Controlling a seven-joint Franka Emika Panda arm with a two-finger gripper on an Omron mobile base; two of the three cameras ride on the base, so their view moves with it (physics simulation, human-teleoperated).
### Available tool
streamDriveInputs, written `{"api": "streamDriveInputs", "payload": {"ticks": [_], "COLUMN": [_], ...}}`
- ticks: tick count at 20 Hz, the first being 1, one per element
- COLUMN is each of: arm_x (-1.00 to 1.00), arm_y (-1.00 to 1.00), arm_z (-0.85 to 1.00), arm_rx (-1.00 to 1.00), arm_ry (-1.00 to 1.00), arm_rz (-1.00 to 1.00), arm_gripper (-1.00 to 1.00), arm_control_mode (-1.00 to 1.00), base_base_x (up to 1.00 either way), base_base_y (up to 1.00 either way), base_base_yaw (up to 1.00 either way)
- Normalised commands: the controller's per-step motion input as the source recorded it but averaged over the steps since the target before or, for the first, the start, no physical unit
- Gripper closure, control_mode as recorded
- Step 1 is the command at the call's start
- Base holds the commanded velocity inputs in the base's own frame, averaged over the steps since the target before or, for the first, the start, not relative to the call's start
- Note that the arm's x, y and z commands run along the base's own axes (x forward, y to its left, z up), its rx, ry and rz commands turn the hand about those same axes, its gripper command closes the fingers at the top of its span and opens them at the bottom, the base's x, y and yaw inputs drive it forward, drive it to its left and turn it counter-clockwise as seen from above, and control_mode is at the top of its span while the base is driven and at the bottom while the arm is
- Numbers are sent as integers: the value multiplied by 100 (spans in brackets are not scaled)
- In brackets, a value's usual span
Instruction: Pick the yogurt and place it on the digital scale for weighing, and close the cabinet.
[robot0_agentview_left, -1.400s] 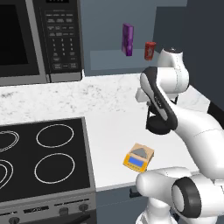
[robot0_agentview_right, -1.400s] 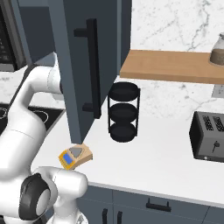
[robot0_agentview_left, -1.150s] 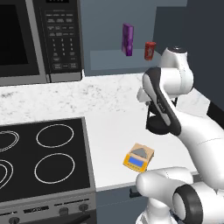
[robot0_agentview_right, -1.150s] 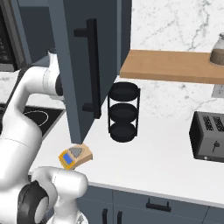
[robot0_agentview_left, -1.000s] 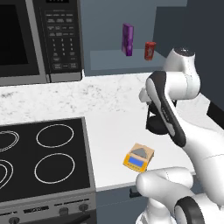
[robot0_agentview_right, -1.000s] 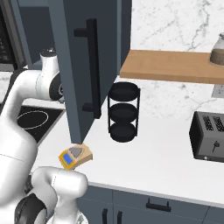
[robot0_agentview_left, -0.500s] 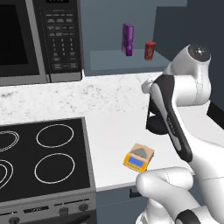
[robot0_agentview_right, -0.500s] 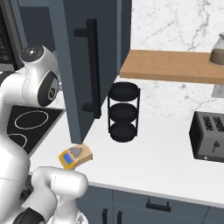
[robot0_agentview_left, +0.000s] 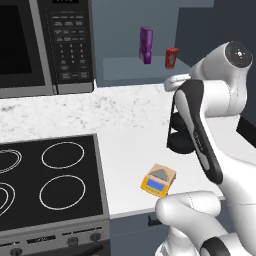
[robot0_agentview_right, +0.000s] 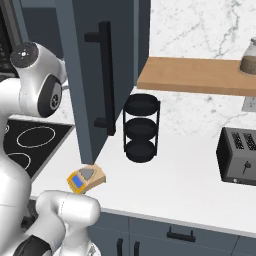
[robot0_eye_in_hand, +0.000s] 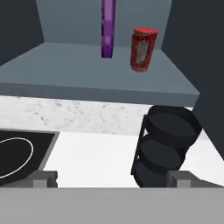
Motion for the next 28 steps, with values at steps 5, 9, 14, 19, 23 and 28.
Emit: {"api": "streamDriveInputs", "payload": {"ticks": [5, 9, 14, 19, 23, 28], "arm_x": [5, 13, 13, 11, 4, 30], "arm_y": [6, 20, 1, -1, -8, -9], "arm_z": [22, 5, 8, 13, 21, 16], "arm_rx": [0, -1, 0, 1, 4, 0], "arm_ry": [-21, -16, -7, -2, -2, -2], "arm_rz": [-7, -13, -14, -8, -1, 0], "arm_gripper": [-100, -100, -100, -100, -100, -100], "arm_control_mode": [-100, -100, -100, -100, -100, -100], "base_base_x": [0, 0, 0, 0, 0, 0], "base_base_y": [0, 0, 0, 0, 0, 0], "base_base_yaw": [0, 0, 0, 0, 0, 0]}}
